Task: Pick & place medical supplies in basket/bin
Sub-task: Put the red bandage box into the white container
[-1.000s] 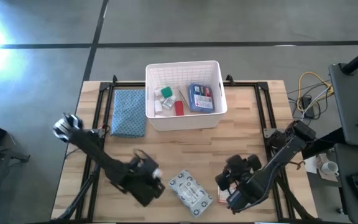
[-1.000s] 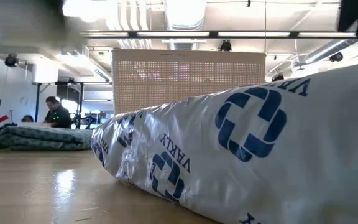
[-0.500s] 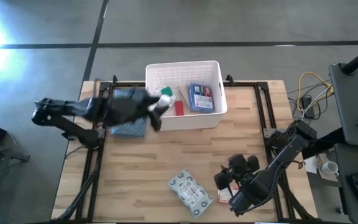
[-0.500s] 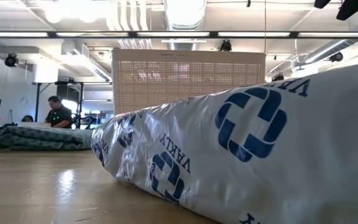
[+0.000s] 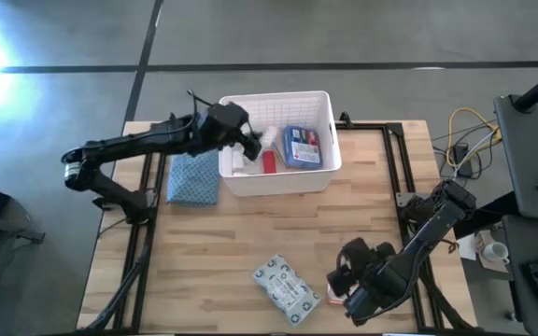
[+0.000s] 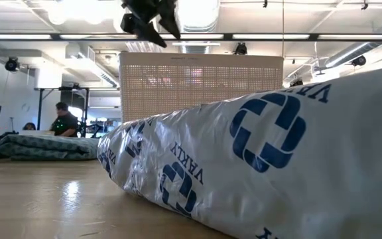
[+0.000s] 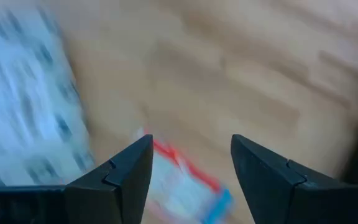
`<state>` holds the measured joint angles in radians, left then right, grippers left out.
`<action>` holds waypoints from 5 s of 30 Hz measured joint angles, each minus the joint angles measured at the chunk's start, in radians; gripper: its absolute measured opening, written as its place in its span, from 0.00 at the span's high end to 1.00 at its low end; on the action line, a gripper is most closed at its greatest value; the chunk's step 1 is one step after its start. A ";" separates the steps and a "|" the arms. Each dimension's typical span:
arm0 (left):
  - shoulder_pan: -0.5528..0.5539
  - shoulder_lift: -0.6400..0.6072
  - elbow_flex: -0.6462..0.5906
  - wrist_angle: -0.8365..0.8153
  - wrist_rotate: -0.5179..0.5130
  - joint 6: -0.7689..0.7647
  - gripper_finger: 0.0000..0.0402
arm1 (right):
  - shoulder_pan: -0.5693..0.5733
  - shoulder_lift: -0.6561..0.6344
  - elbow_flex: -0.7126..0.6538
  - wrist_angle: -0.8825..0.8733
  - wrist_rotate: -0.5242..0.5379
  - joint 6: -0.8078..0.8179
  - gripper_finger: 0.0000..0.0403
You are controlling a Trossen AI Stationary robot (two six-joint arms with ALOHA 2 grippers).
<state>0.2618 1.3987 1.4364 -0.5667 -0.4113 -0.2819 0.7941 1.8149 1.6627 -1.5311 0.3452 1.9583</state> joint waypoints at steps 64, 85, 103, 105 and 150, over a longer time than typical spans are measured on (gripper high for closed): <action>-0.896 -0.047 -0.421 0.331 -0.239 -0.768 0.30 | -0.084 -0.005 -0.629 0.841 0.222 -0.271 0.49; -0.855 0.156 -0.421 0.565 -0.152 -0.826 0.30 | -0.258 -0.236 -0.706 0.834 -0.078 -0.356 0.49; -0.673 0.731 0.242 0.036 0.127 -0.746 0.30 | -0.258 -0.156 -0.870 1.276 -0.166 -0.370 0.49; -0.665 0.764 0.296 -0.039 0.152 -0.740 0.30 | -0.258 -0.151 -0.872 1.317 -0.168 -0.377 0.49; -0.597 0.785 0.193 0.051 0.254 -0.644 0.30 | -0.351 -0.150 -0.864 1.521 -0.202 -0.640 0.49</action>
<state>-0.3355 2.1841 1.6299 -0.5154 -0.1572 -0.9263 0.4436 1.6646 0.7982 -0.0100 0.1429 1.3186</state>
